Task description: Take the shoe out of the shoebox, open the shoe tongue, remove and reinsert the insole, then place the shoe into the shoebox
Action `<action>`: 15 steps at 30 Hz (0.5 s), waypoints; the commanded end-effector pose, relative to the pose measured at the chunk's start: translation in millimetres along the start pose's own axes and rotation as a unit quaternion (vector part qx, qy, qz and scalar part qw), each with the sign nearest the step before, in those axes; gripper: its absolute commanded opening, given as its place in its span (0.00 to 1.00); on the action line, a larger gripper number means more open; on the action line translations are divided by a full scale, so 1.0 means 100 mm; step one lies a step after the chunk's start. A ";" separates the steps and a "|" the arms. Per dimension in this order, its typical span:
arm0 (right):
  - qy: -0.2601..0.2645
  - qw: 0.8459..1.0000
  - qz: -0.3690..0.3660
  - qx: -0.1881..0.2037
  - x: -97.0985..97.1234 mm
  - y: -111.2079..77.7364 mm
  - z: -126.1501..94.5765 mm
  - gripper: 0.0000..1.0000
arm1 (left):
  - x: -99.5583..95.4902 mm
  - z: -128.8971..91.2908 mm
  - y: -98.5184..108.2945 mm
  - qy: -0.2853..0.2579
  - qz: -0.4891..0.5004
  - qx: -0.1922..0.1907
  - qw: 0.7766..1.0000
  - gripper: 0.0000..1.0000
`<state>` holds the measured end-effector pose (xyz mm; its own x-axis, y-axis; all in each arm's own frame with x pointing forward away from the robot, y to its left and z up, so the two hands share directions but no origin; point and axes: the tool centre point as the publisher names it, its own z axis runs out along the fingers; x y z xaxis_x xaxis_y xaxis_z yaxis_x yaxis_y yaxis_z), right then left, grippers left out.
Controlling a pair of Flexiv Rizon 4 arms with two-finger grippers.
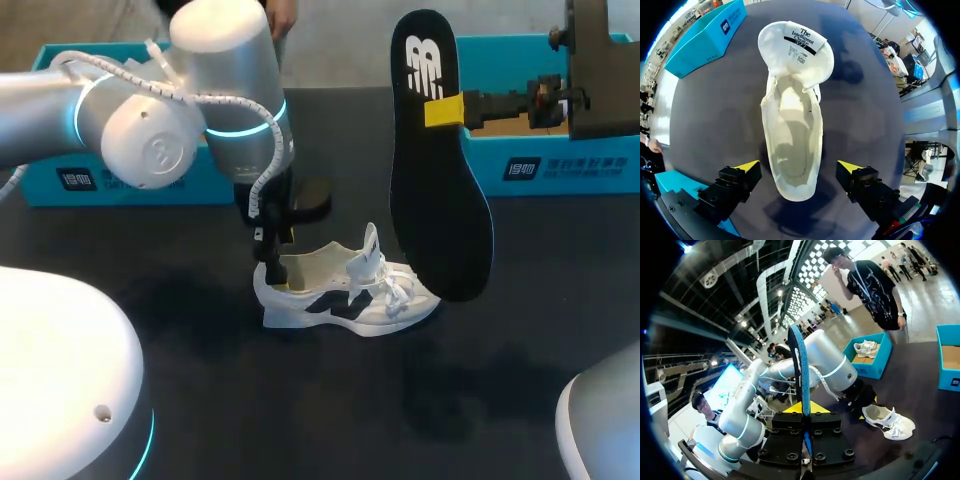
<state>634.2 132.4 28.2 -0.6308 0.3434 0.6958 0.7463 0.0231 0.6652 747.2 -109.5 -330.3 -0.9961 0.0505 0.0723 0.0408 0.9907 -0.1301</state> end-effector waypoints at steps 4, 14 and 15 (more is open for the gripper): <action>0.000 1.000 0.001 0.001 0.00 0.02 0.03 0.00 | 0.00 0.00 0.00 -0.001 0.000 -0.001 1.000 1.00; 0.000 1.000 0.001 0.001 0.00 0.02 0.03 0.00 | 0.00 0.02 -0.02 0.000 0.007 0.000 1.000 1.00; 0.000 1.000 0.001 0.001 0.00 0.02 0.03 0.00 | -0.02 0.03 -0.04 -0.002 0.007 0.000 1.000 1.00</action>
<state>634.2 132.4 28.2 -0.6308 0.3434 0.6958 0.7463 0.0231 0.6652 747.5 -111.5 -330.6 -0.9955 0.0645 0.0689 0.0549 0.9896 -0.1327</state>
